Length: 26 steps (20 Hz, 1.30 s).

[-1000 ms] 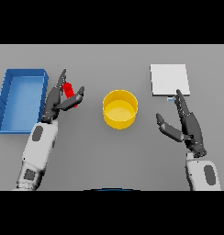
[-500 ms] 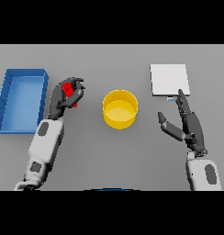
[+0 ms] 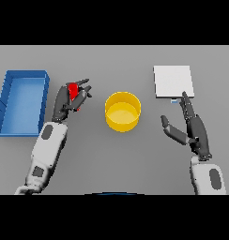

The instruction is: Pick up the red beaker and tilt it to pour out 1 green nut into yellow bowl. Pick up the yellow bowl and place it on the metallic measuring scale.

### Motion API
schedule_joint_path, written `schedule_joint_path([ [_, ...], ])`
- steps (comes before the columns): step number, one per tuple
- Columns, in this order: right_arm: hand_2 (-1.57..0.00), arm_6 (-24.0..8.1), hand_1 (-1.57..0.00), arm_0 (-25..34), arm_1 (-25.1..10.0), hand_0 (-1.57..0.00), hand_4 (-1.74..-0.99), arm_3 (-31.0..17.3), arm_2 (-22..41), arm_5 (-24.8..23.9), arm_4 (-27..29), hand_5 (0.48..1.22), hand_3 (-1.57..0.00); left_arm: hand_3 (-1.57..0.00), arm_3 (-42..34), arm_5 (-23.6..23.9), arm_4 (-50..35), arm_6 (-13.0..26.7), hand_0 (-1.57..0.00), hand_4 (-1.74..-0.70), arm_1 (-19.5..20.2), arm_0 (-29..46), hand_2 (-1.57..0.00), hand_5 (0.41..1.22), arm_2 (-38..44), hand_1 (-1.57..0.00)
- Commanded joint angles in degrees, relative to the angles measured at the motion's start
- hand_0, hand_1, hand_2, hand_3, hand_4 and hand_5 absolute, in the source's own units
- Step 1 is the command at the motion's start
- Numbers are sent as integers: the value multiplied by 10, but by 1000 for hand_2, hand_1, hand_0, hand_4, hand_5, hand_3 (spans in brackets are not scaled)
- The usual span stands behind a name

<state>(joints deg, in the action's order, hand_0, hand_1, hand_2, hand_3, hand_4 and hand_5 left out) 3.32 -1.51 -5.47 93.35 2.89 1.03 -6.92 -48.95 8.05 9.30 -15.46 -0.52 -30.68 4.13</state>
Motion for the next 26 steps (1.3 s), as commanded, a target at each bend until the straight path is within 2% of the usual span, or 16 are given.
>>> schedule_joint_path([
  [1,1,-4,1,5,3,1,-1289,0,2,-1,-1,652,1,-1468,-8,-1,-1,8,-1517,-1512,2,-5,-1515,1197,3,-1515],
  [3,1,3,1,2,3,1,-1292,-12,0,0,-1,656,1,-1505,-35,-4,-2,20,-1536,-1504,4,-7,-1535,1206,6,-1535],
  [6,1,5,1,-3,4,1,-1294,-1,5,-4,-8,664,1,-1537,-70,-7,13,39,-1553,-1499,11,-9,-1553,1213,-2,-1553],
  [8,1,5,1,0,1,1,-1289,-3,1,-3,-6,664,1,-1549,-110,-11,35,65,-1560,-1496,20,-6,-1559,1216,-21,-1559],
  [11,1,10,1,5,-3,1,-1277,-8,1,6,-3,664,1,-1560,-149,-17,84,122,-1565,-1616,43,-12,-1565,1174,-56,-1565],
  [12,1,16,1,0,-3,1,-1277,-6,6,7,-7,667,1,-1560,-155,-20,94,134,-1565,-1616,46,-14,-1565,1170,-64,-1565],
  [16,1,4,1,0,5,1,-1277,-5,10,0,-12,679,1,-1560,-160,-28,117,150,-1565,-1616,52,-20,-1565,1140,-79,-1565],
  [19,1,4,1,0,6,1,-1277,-2,7,1,-6,688,1,-1565,-161,-39,177,186,-1568,-1677,65,-43,-1568,1123,-123,-1568],
  [23,1,-3,1,-4,4,1,-1280,4,6,-2,-8,690,1,-1569,-148,-80,273,204,-1570,-1715,110,-86,-1570,1136,-193,-1570],
  [26,1,1,1,-9,4,1,-1290,5,10,-2,-14,695,1,-1570,-130,-127,329,227,-1570,-1728,124,-124,-1570,1172,-243,-1570],
])
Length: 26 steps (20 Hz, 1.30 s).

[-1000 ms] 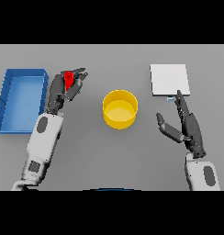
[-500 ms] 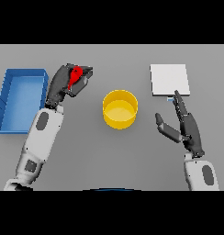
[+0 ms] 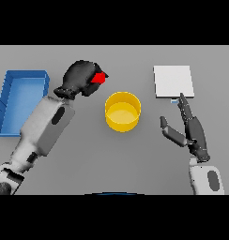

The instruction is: Pick up the red beaker and tilt it to pour out 1 green nut into yellow bowl. Pick up the yellow bowl and place it on the metallic measuring scale.

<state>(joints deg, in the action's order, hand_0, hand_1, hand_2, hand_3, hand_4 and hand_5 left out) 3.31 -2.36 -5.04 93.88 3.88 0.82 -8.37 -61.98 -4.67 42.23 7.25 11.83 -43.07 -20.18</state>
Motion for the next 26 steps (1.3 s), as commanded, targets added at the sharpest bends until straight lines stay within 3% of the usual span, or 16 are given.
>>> schedule_joint_path([
  [1,1,-1,1,0,-1,1,-1289,3,2,0,-2,695,1,-1570,4,-19,17,-6,-1570,-1730,12,-8,-1570,1182,-17,-1570],
  [3,1,-1,1,-3,-5,1,-1290,5,-2,4,3,694,1,-1570,15,-52,41,-12,-1571,-1734,22,-25,-1571,1196,-45,-1571],
  [6,1,-9,1,1,6,1,-1284,2,-4,2,13,678,1,-1571,34,-110,78,-11,-1571,-1606,32,-65,-1571,1208,-80,-1571],
  [9,1,-24,1,2,13,1,-1279,1,-8,1,22,651,1,-1355,56,-154,120,-7,-1571,-1663,34,-97,-1571,1214,-122,-1571],
  [15,1,-23,1,3,16,1,-1301,-1,-14,7,39,607,1,-1203,94,-215,183,-28,-1571,-1709,21,-163,-1571,1219,-196,-1571],
  [19,1,-14,1,1,16,1,-1300,-6,-15,6,37,601,1,-1420,115,-216,226,-53,-1571,-1726,15,-204,-1571,1220,-240,-1571],
  [24,1,-8,1,0,14,1,-1291,-4,-14,5,31,603,1,-1522,130,-208,273,-70,-1571,-1736,9,-219,-1571,1221,-294,-1571],
  [26,1,-20,1,6,11,1,-1287,-2,-16,6,35,604,1,-1539,138,-210,296,-72,-1571,-1737,8,-231,-1571,1221,-318,-1571],
])
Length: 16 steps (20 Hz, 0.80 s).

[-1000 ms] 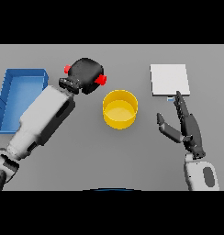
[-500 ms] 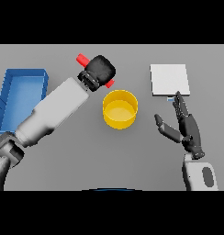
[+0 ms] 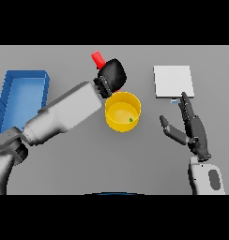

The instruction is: Pick up the red beaker and tilt it to pour out 1 green nut into yellow bowl. Pick up the yellow bowl and place it on the metallic measuring scale.

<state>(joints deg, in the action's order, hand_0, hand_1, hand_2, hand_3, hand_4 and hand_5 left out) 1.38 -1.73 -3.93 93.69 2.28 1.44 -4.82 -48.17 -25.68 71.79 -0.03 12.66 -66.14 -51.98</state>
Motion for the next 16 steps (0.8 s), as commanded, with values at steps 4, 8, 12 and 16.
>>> schedule_joint_path([
  [4,1,0,1,0,2,1,-1290,-8,3,-7,-13,607,1,-1558,22,-12,31,-31,-1571,-1740,-16,-24,-1571,1221,-46,-1571],
  [8,1,9,1,1,1,1,-1282,-12,3,-14,-22,603,1,-1566,33,-36,48,-35,-1571,-1740,-30,-51,-1571,1221,-65,-1571],
  [12,1,13,1,-6,0,1,-1264,-5,5,-12,-21,588,1,-1569,54,-38,68,-45,-1571,-1741,-33,-63,-1571,1221,-87,-1571],
  [16,1,4,1,-7,-1,1,-1235,-3,6,-17,-27,584,1,-1570,57,-26,76,-51,-1571,-1740,-26,-83,-1571,1221,-88,-1571],
])
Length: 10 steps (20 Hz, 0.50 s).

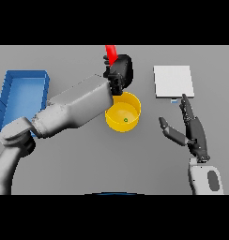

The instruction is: Pick up the red beaker and tilt it to pour out 1 green nut into yellow bowl. Pick up the yellow bowl and place it on the metallic measuring scale.

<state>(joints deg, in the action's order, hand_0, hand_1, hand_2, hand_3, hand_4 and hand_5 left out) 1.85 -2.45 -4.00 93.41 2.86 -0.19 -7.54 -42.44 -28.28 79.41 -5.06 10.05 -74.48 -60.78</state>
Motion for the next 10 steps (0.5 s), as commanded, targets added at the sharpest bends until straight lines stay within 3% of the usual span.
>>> schedule_joint_path([
  [1,1,4,1,-3,0,1,-1233,0,1,5,4,585,1,-1570,1,2,0,-1,-1571,-1740,4,-8,-1571,1221,4,-1571],
  [3,1,4,1,3,-4,1,-1222,0,-3,4,4,590,1,-1571,4,9,-5,1,-1571,-1738,11,-30,-1571,1159,21,-1571],
  [4,1,9,1,6,-5,1,-1219,0,-5,10,12,595,1,-1571,3,16,-3,6,-1571,-1738,18,-41,-1571,1171,27,-1571],
  [6,1,18,1,9,-1,1,-1222,-13,-4,11,12,609,1,-1571,13,41,-9,8,-1571,-1644,31,-67,-1251,1189,53,-1269],
  [8,1,20,1,14,5,1,-1231,-9,-2,11,16,620,1,-1212,33,59,-14,13,-1571,-1679,49,-108,-1366,1201,81,-1378],
  [9,1,18,1,11,2,1,-1241,-2,0,12,15,626,1,-1284,49,73,-19,2,-1571,-1631,56,-130,-1407,1205,96,-1416],
  [10,1,19,1,8,2,1,-1246,-2,-1,14,18,631,1,-1341,66,72,-21,16,-1571,-1596,62,-149,-1440,1208,114,-1447],
])
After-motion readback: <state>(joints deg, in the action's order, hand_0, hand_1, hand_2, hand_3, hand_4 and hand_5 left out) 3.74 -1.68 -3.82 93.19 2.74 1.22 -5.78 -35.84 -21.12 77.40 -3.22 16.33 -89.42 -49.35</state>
